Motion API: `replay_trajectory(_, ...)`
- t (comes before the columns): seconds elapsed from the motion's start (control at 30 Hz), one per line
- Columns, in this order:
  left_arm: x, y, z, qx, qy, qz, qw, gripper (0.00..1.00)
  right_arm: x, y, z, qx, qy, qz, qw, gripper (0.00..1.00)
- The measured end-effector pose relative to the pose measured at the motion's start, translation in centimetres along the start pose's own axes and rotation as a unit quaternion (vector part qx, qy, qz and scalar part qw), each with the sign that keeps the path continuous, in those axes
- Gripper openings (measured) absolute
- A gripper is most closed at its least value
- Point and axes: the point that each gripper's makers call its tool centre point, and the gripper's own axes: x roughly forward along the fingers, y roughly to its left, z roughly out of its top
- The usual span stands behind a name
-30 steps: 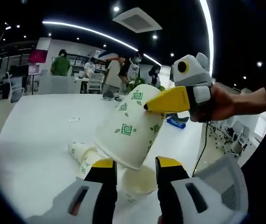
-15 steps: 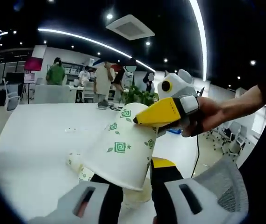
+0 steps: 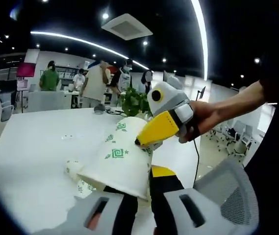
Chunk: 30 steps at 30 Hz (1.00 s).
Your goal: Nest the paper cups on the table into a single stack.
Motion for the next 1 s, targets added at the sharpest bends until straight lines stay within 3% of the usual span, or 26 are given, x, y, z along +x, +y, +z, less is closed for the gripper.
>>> replay_trajectory(0.37,-0.3,-0.6,-0.8,0.017,0.03,-0.025,0.9991,0.0,-0.5,-0.4,-0.5,-0.002,0.007,-0.006,1.0,0.45)
replay_trajectory(0.6,-0.6,-0.1,-1.5,0.014,0.048,-0.018,0.9986,0.0,-2.2,-1.0,0.0,-0.01,-0.017,-0.023,0.9995,0.45)
replay_trajectory(1.0,-0.6,0.7,-2.9,0.004,0.079,-0.008,0.9969,0.0,-5.0,-3.2,-1.0,-0.097,-0.001,-0.108,0.9894,0.62)
